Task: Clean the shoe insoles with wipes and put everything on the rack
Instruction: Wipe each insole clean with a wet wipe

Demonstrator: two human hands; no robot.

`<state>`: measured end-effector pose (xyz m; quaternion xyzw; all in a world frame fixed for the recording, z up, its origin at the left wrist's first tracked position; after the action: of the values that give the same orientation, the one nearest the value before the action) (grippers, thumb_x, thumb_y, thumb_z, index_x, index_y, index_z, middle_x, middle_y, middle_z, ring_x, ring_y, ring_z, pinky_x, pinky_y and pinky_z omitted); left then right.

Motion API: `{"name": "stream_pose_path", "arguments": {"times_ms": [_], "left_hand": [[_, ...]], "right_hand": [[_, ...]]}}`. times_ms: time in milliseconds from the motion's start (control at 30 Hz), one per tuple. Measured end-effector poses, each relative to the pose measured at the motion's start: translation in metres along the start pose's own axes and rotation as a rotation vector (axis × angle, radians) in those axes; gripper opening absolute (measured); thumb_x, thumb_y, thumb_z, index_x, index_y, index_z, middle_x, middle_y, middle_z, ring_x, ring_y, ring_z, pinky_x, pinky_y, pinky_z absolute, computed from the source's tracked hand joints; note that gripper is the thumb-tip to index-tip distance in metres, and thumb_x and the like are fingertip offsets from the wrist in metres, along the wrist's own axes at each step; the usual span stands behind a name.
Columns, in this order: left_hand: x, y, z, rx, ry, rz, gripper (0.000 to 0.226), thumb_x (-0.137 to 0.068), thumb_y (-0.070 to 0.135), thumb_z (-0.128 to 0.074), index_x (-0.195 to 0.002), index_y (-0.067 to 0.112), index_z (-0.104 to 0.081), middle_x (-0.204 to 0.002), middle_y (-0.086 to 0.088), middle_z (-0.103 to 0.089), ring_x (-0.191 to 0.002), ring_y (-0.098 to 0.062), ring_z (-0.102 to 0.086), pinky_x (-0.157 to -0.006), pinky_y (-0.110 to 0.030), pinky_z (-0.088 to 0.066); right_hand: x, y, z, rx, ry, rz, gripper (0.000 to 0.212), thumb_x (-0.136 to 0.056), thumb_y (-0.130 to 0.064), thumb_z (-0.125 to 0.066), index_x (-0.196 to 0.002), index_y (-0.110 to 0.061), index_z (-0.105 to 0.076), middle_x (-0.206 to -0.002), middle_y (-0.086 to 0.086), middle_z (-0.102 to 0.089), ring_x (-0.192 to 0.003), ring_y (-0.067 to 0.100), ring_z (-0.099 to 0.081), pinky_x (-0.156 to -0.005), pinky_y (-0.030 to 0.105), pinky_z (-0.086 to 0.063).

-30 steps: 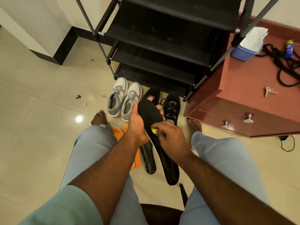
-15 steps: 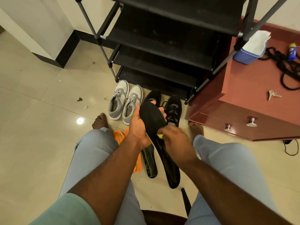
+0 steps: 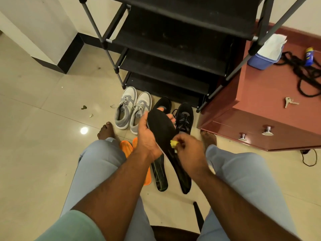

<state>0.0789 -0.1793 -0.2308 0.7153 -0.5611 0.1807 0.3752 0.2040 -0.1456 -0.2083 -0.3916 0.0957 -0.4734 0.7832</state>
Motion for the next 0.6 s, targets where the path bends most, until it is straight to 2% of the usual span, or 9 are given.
{"name": "stream_pose_path", "arguments": {"times_ms": [67,133,200,233,300,367,433,533,600], "left_hand": [[0.002,-0.008,-0.003,-0.033,0.016,0.003,0.057,-0.098,0.056,-0.036,-0.105,0.014,-0.073,-0.104,-0.018,-0.071,-0.105,-0.031,-0.064,-0.096,-0.044,-0.048],[0.002,-0.012,-0.005,-0.051,0.02,0.005,0.065,-0.098,0.056,-0.032,-0.084,0.014,-0.08,-0.093,-0.016,-0.073,-0.097,-0.03,-0.066,-0.092,-0.042,-0.05],[0.003,-0.01,-0.004,-0.066,0.033,-0.002,0.071,-0.099,0.056,-0.03,-0.072,0.015,-0.081,-0.092,-0.014,-0.072,-0.093,-0.027,-0.066,-0.091,-0.04,-0.05],[0.004,-0.007,-0.003,-0.053,0.04,0.002,0.07,-0.098,0.056,-0.03,-0.076,0.013,-0.081,-0.095,-0.015,-0.072,-0.093,-0.027,-0.065,-0.09,-0.039,-0.049],[0.005,-0.001,-0.003,-0.007,0.059,0.006,0.066,-0.097,0.057,-0.033,-0.097,0.009,-0.079,-0.107,-0.017,-0.07,-0.099,-0.029,-0.065,-0.089,-0.039,-0.05],[0.004,0.002,-0.003,0.016,0.069,0.014,0.068,-0.095,0.061,-0.036,-0.122,0.008,-0.069,-0.126,-0.018,-0.066,-0.115,-0.031,-0.063,-0.089,-0.04,-0.052],[0.004,0.004,-0.004,0.033,0.071,0.012,0.068,-0.094,0.061,-0.038,-0.137,0.012,-0.057,-0.133,-0.018,-0.062,-0.122,-0.032,-0.06,-0.089,-0.04,-0.054],[0.003,0.006,-0.003,0.049,0.083,0.004,0.07,-0.093,0.063,-0.037,-0.139,0.013,-0.055,-0.131,-0.016,-0.064,-0.119,-0.032,-0.061,-0.09,-0.042,-0.053],[0.002,0.011,-0.002,0.075,0.085,0.0,0.067,-0.094,0.063,-0.035,-0.127,0.011,-0.063,-0.129,-0.016,-0.065,-0.122,-0.032,-0.059,-0.098,-0.045,-0.048]], "right_hand": [[-0.01,-0.001,0.002,-0.075,0.069,-0.073,0.024,-0.084,0.002,-0.061,-0.091,-0.019,-0.068,-0.088,-0.008,-0.063,-0.083,0.007,-0.059,-0.08,0.027,-0.053],[-0.015,-0.019,0.0,-0.165,0.045,0.002,0.023,-0.083,0.002,-0.062,-0.091,-0.018,-0.068,-0.089,-0.008,-0.065,-0.084,0.005,-0.059,-0.079,0.012,-0.047],[-0.009,-0.034,-0.005,-0.231,-0.033,0.123,0.025,-0.08,0.005,-0.062,-0.09,-0.016,-0.069,-0.089,-0.007,-0.067,-0.084,0.004,-0.059,-0.077,0.007,-0.043],[-0.003,-0.034,-0.007,-0.251,-0.063,0.157,0.026,-0.079,0.006,-0.062,-0.089,-0.017,-0.069,-0.089,-0.007,-0.067,-0.084,0.002,-0.06,-0.077,0.008,-0.044],[0.001,-0.022,-0.005,-0.214,-0.067,0.161,0.027,-0.079,0.007,-0.063,-0.089,-0.018,-0.069,-0.088,-0.008,-0.065,-0.084,0.001,-0.059,-0.076,0.01,-0.044],[-0.009,-0.002,0.0,-0.138,-0.015,0.066,0.028,-0.081,0.005,-0.062,-0.09,-0.021,-0.066,-0.087,-0.011,-0.063,-0.083,0.001,-0.057,-0.077,0.017,-0.047],[-0.02,0.009,0.006,-0.149,0.025,-0.052,0.026,-0.084,0.001,-0.063,-0.09,-0.025,-0.062,-0.088,-0.012,-0.063,-0.085,0.004,-0.059,-0.079,0.025,-0.052],[-0.023,0.014,0.011,-0.164,0.007,-0.042,0.024,-0.086,-0.004,-0.064,-0.09,-0.027,-0.06,-0.088,-0.015,-0.062,-0.085,0.0,-0.059,-0.077,0.02,-0.05],[-0.022,0.014,0.013,-0.225,-0.027,-0.054,0.023,-0.087,-0.006,-0.064,-0.09,-0.028,-0.058,-0.09,-0.014,-0.064,-0.087,0.001,-0.06,-0.076,0.02,-0.05]]}}
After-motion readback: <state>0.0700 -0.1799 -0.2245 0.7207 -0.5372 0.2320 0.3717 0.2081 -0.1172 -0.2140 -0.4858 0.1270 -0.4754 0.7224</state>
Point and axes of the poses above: each hand's wrist, its own x-axis away from the middle knuckle, its own z-axis out of the back of the hand, y = z × x, the point moved 1 cm from there along -x, towards the middle knuckle
